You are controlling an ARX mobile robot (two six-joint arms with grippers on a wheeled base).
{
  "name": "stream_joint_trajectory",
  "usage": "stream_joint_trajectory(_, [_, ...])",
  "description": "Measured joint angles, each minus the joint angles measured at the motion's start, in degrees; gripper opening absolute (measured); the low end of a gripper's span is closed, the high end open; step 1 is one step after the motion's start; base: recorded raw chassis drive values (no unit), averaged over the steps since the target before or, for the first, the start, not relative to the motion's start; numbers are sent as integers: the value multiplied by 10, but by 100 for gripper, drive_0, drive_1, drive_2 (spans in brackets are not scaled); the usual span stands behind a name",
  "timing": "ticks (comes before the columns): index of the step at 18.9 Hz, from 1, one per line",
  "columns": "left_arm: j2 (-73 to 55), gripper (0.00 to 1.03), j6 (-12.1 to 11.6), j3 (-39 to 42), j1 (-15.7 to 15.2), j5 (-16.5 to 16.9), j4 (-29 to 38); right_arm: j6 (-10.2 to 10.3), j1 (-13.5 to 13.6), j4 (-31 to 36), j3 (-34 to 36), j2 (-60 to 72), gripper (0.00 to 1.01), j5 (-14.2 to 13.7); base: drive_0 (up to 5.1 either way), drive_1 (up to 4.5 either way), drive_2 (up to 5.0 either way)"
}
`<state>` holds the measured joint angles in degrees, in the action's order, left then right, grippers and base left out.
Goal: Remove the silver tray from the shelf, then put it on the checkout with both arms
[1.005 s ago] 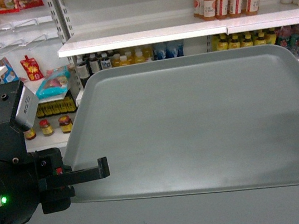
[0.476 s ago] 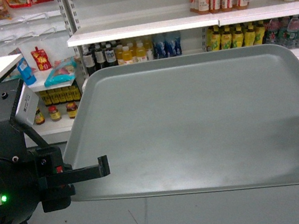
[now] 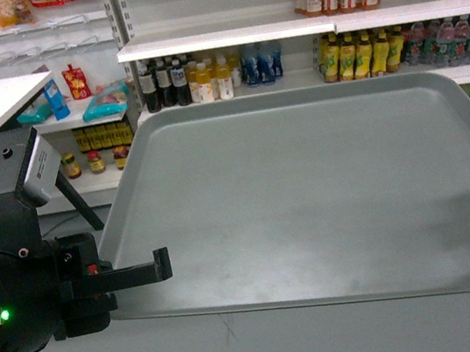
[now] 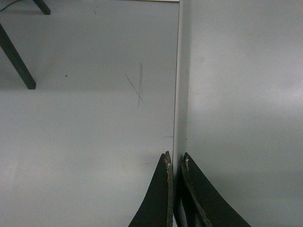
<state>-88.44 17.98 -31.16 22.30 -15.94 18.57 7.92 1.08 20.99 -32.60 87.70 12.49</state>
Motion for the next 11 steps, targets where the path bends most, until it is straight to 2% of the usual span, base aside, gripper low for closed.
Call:
stream_joint_trajectory(5, [0, 3, 0, 0, 0, 1, 1, 0, 0, 0, 1, -1, 3, 0, 0, 0, 0])
stream_joint_trajectory(11, [0, 3, 0, 0, 0, 3, 4, 0, -3, 1, 1, -1, 3, 2, -489, 255, 255])
